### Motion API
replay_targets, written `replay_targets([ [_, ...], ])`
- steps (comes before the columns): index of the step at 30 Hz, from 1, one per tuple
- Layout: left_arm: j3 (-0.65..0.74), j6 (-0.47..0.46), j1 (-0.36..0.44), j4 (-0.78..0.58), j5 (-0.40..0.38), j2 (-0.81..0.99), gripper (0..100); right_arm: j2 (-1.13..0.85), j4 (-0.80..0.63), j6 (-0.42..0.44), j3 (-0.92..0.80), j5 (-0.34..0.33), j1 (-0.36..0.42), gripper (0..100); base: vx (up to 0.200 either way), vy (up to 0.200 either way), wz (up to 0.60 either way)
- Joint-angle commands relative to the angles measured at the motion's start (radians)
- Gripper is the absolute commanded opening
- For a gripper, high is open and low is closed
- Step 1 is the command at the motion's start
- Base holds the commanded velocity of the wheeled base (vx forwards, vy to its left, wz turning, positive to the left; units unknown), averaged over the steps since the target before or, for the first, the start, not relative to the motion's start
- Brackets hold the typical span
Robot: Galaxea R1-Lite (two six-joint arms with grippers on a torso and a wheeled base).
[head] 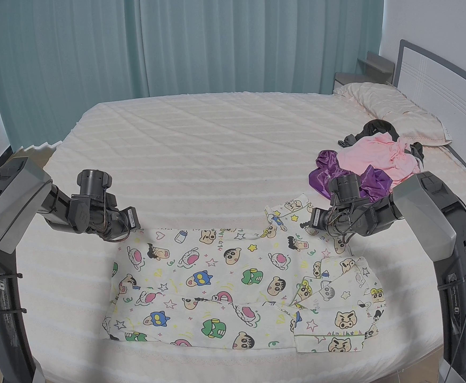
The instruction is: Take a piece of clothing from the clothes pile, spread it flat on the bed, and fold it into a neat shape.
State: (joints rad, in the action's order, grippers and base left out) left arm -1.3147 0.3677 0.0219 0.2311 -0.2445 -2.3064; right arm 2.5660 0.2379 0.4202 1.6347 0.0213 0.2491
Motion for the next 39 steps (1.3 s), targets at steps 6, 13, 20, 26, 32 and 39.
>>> replay_targets([
  [6,0.000,0.000,0.000,0.001,0.001,0.013,0,-0.038,0.001,0.002,-0.012,0.002,-0.016,0,0.000,0.000,0.00],
  [13,0.000,0.000,0.000,0.001,0.001,0.012,0,-0.038,0.001,-0.008,-0.010,0.003,-0.024,100,0.000,0.000,0.00],
  [20,0.003,0.000,0.001,0.001,0.001,0.015,0,-0.010,-0.002,-0.014,0.013,0.016,-0.016,100,0.000,0.000,0.00],
  [26,0.009,0.000,0.001,0.001,0.001,0.024,0,0.023,-0.012,-0.015,0.045,0.017,0.005,100,0.000,0.000,0.00],
  [32,0.015,-0.001,0.000,-0.001,0.001,0.035,0,0.046,-0.017,-0.028,0.070,0.017,0.030,0,0.000,0.000,0.00],
  [39,0.002,-0.003,0.000,-0.050,0.002,0.042,0,0.036,-0.006,-0.023,0.067,0.017,0.027,0,0.000,0.000,0.00],
])
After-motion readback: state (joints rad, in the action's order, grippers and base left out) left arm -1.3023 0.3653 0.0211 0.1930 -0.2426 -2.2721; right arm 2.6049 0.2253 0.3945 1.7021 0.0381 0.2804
